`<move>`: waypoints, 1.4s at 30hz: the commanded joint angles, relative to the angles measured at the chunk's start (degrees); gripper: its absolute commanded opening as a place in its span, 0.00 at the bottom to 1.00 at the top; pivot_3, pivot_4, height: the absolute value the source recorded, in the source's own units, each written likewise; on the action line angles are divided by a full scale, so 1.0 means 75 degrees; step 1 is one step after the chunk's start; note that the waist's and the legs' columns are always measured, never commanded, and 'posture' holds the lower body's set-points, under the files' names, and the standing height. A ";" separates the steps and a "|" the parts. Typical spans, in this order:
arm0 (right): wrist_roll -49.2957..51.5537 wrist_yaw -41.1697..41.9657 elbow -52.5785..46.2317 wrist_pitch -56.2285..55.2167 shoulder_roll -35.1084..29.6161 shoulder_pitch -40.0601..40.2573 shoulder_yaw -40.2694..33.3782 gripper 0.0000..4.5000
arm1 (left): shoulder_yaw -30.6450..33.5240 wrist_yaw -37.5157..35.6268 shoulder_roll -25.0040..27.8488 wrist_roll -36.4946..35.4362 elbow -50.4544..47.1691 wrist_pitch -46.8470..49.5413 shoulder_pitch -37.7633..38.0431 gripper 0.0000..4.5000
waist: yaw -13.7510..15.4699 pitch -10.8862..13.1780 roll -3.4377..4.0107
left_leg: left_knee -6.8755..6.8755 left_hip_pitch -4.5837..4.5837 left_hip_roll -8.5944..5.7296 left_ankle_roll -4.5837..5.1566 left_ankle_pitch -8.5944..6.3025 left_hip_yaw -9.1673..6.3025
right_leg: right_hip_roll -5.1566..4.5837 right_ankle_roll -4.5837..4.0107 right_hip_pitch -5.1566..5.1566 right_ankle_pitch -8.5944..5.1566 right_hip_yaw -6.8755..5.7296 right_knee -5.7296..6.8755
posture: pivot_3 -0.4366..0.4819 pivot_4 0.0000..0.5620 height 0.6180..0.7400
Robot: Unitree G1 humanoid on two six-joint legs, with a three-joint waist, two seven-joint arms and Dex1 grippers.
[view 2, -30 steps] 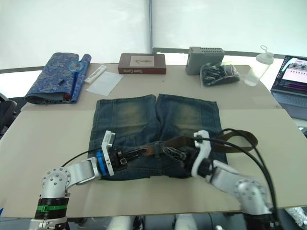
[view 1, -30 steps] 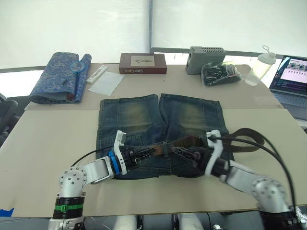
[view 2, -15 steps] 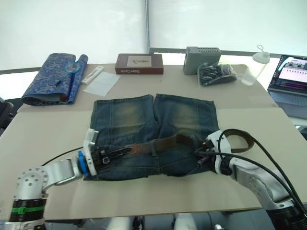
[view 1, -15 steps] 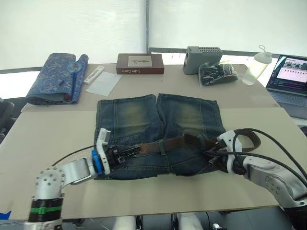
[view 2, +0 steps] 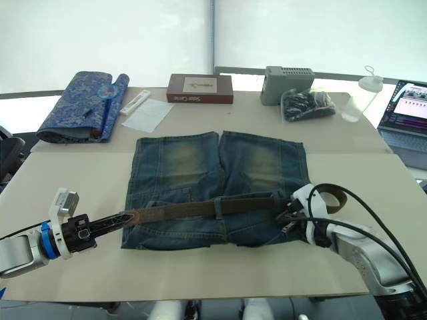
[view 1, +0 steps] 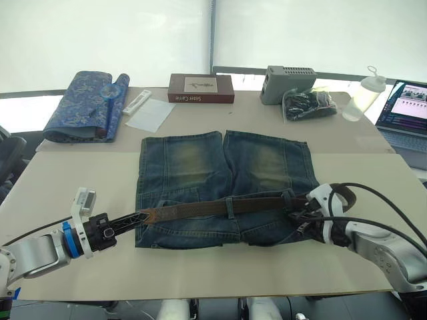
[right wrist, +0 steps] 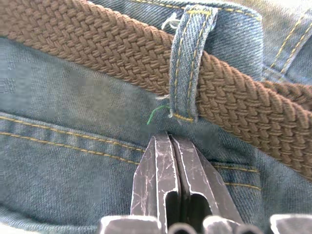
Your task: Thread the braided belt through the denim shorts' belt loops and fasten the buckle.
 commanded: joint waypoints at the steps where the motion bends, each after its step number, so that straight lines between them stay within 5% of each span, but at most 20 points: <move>1: 0.1792 0.1142 -0.0970 0.0449 0.0002 0.0169 -0.0786 0.20 | -0.0067 -0.0373 -0.0192 0.0257 -0.0001 -0.0121 -0.0129 0.00 | 0.0002 0.0005 0.0009 | -0.0007 0.0002 0.0001 -0.0009 0.0006 0.0000 | 0.0001 -0.0003 -0.0009 0.0002 -0.0002 0.0003 | 0.48 0.27 0.74; 4: 0.1107 0.0365 -0.0852 0.0197 0.0256 0.0010 -0.0683 0.43 | -0.0190 -0.0642 -0.0385 0.0603 0.0032 -0.0189 -0.0250 0.00 | -0.0050 0.0004 0.0006 | -0.0013 0.0009 0.0015 -0.0033 0.0020 -0.0005 | 0.0021 -0.0007 0.0010 0.0002 -0.0010 0.0011 | 0.48 0.27 0.74; 7: 0.0440 0.0502 -0.0796 -0.0009 -0.0143 0.0260 -0.0642 0.43 | -0.0251 -0.1080 -0.0458 0.1070 0.0126 -0.0220 -0.0373 0.00 | -0.0054 0.0005 0.0006 | -0.0013 0.0001 0.0009 -0.0037 0.0020 -0.0007 | 0.0021 -0.0009 0.0007 0.0002 -0.0017 0.0007 | 0.48 0.27 0.74; 12: 0.0043 0.0081 -0.0995 0.0364 -0.0626 0.0627 -0.1358 0.74 | -0.0362 -0.2273 -0.0313 0.2100 0.0202 -0.0282 -0.0298 0.00 | -0.0015 0.0006 0.0008 | -0.0008 0.0003 0.0002 -0.0034 0.0019 -0.0003 | 0.0009 -0.0009 -0.0013 0.0003 -0.0021 0.0004 | 0.48 0.27 0.74; 19: -0.0611 -0.0244 -0.0574 0.0670 -0.0671 0.0531 -0.0738 0.74 | -0.0519 -0.3462 -0.0353 0.3252 0.0391 -0.0418 -0.0278 0.00 | -0.0042 0.0005 0.0007 | -0.0008 0.0022 0.0011 -0.0038 0.0021 -0.0004 | 0.0009 -0.0024 -0.0011 0.0014 -0.0031 0.0004 | 0.48 0.27 0.74; 29: -0.1635 -0.0420 0.0473 0.0096 -0.0575 0.0191 -0.0729 0.03 | -0.0774 -0.4297 -0.0649 0.4148 0.0645 -0.0616 -0.0591 0.00 | -0.0092 0.0004 0.0005 | -0.0007 0.0044 0.0009 -0.0038 0.0022 -0.0005 | 0.0008 -0.0024 0.0013 0.0014 -0.0035 0.0004 | 0.48 0.27 0.74; 42: -0.3620 -0.1982 0.1445 -0.0952 -0.0324 0.0450 -0.1091 0.01 | -0.1299 -0.3276 -0.2566 0.4006 0.0194 -0.0268 -0.1646 0.00 | 0.0109 0.0004 0.0005 | 0.0014 0.0078 -0.0014 -0.0034 0.0023 -0.0007 | -0.0040 -0.0011 0.0087 0.0021 -0.0064 0.0000 | 0.48 0.27 0.74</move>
